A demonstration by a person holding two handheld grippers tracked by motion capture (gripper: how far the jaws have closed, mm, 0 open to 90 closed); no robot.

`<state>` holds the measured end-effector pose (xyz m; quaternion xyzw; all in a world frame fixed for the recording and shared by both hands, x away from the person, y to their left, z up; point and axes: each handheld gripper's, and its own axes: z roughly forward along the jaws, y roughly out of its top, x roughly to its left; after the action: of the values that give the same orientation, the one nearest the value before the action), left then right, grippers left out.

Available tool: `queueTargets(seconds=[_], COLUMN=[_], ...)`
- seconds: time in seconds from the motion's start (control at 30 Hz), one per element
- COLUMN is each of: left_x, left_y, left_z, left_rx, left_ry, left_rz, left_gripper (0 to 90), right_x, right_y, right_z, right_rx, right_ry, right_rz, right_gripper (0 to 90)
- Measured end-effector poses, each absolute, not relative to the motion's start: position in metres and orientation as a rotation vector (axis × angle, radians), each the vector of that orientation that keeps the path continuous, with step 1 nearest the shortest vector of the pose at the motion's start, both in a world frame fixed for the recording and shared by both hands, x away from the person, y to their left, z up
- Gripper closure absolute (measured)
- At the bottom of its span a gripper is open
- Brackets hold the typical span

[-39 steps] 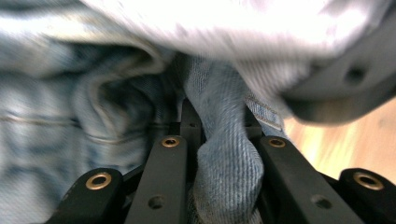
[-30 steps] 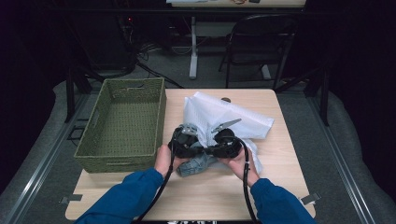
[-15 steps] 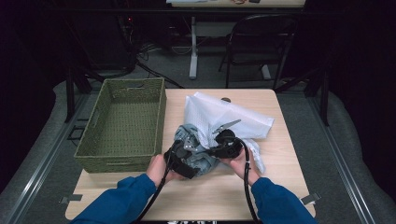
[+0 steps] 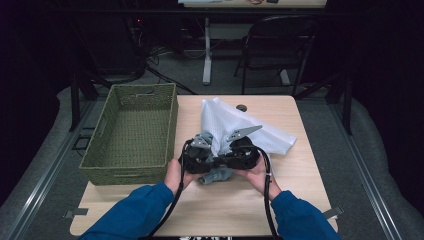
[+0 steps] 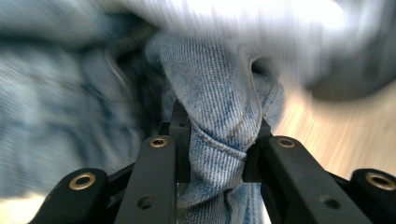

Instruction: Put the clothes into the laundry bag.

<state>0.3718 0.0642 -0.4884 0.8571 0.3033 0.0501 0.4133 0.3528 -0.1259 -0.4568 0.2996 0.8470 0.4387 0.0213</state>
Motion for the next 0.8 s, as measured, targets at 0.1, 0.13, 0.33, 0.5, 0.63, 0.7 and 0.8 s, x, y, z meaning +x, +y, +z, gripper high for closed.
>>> queueTargets(seconds=[0.1, 0.13, 0.33, 0.5, 0.63, 0.7, 0.8], left_x=[0.375, 0.377, 0.392, 0.382, 0.363, 0.355, 0.352], left_y=[0.070, 0.071, 0.068, 0.055, 0.056, 0.061, 0.064], left_z=[-0.484, -0.489, -0.525, -0.527, -0.518, -0.521, -0.532], left_rx=[2.142, 2.142, 2.194, 2.336, 2.398, 2.419, 2.474], left_ry=[0.763, 0.771, 0.786, 0.741, 0.688, 0.697, 0.699], left_rz=[0.143, 0.141, 0.070, 0.145, 0.240, 0.244, 0.210], left_gripper=[72.5, 72.4, 69.4, 41.9, 22.4, 19.2, 21.3], right_x=[0.349, 0.350, 0.370, 0.380, 0.381, 0.382, 0.382], right_y=[-0.126, -0.128, -0.136, -0.133, -0.133, -0.135, -0.136], right_z=[-0.451, -0.451, -0.484, -0.507, -0.509, -0.509, -0.508], right_rx=[0.914, 0.923, 1.079, 1.087, 1.076, 1.079, 1.097], right_ry=[2.603, 2.593, 2.633, 2.661, 2.668, 2.666, 2.663], right_rz=[1.410, 1.410, 1.119, 0.996, 0.980, 0.986, 0.989], right_gripper=[89.5, 89.5, 89.4, 89.4, 89.4, 89.4, 89.3])
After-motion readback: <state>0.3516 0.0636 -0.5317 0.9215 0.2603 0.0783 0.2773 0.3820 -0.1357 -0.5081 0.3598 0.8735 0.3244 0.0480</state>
